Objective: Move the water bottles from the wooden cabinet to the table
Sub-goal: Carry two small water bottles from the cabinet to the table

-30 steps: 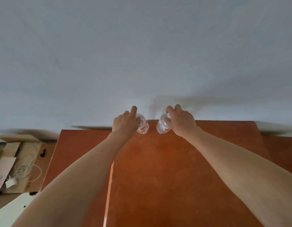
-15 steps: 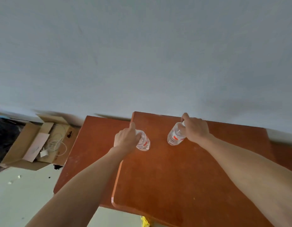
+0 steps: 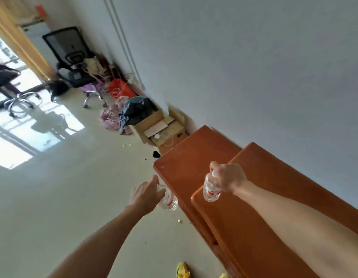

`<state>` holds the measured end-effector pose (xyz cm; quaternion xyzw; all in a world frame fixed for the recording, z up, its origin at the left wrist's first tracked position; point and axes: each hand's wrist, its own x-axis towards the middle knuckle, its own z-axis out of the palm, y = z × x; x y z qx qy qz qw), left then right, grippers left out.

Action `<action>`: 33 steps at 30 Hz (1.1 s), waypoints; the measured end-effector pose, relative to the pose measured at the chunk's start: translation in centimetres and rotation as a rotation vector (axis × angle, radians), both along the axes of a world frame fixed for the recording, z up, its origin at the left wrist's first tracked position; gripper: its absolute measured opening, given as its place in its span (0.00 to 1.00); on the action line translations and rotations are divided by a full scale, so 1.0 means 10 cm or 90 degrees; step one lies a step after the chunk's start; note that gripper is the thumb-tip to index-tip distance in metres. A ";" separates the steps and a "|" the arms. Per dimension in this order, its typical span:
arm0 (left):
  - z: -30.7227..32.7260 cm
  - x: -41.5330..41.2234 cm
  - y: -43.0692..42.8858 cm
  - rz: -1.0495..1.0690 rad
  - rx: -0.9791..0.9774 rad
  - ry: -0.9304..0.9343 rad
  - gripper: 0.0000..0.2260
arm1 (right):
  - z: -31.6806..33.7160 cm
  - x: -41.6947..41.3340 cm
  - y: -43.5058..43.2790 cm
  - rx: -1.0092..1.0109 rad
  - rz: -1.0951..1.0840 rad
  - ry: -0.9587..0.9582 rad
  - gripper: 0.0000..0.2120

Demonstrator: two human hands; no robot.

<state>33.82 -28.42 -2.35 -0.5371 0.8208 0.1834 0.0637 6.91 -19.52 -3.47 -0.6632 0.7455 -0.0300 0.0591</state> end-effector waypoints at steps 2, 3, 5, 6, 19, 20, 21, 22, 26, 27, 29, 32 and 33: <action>0.04 0.36 0.03 0.061 -0.002 0.017 0.12 | 0.05 0.23 -0.18 -0.015 0.051 0.017 0.15; 0.08 0.67 0.06 0.108 0.000 0.020 0.12 | 0.07 0.46 -0.34 -0.029 0.099 0.021 0.15; 0.14 1.29 0.11 0.179 -0.018 0.014 0.12 | 0.14 0.98 -0.62 -0.034 0.189 0.035 0.15; 0.18 1.71 0.16 0.222 -0.033 0.007 0.13 | 0.18 1.36 -0.80 -0.040 0.238 0.043 0.16; 0.27 5.29 0.36 0.475 -0.075 -0.060 0.15 | 0.38 5.39 -1.94 -0.025 0.472 0.036 0.14; 0.32 5.58 0.39 0.497 -0.076 -0.067 0.15 | 0.41 5.73 -2.00 -0.019 0.489 0.024 0.13; 0.34 5.79 0.41 0.515 -0.084 -0.068 0.15 | 0.45 6.00 -2.04 -0.010 0.504 0.018 0.13; 0.37 6.08 0.42 0.544 -0.086 -0.068 0.15 | 0.50 6.36 -2.12 -0.013 0.530 0.011 0.13; 0.39 6.92 0.43 0.641 -0.090 -0.064 0.14 | 0.59 7.49 -2.39 -0.012 0.626 0.004 0.13; 0.37 7.11 0.42 0.658 -0.087 -0.059 0.14 | 0.59 7.74 -2.44 -0.006 0.654 0.009 0.14; 0.31 7.56 0.38 0.703 -0.074 -0.051 0.14 | 0.50 8.34 -2.59 -0.008 0.714 0.013 0.14; 0.24 8.23 0.22 0.746 -0.050 -0.057 0.14 | 0.36 9.18 -2.87 -0.005 0.786 0.021 0.15; 0.21 8.48 0.16 0.761 -0.042 -0.060 0.14 | 0.31 9.49 -2.99 -0.004 0.807 0.021 0.15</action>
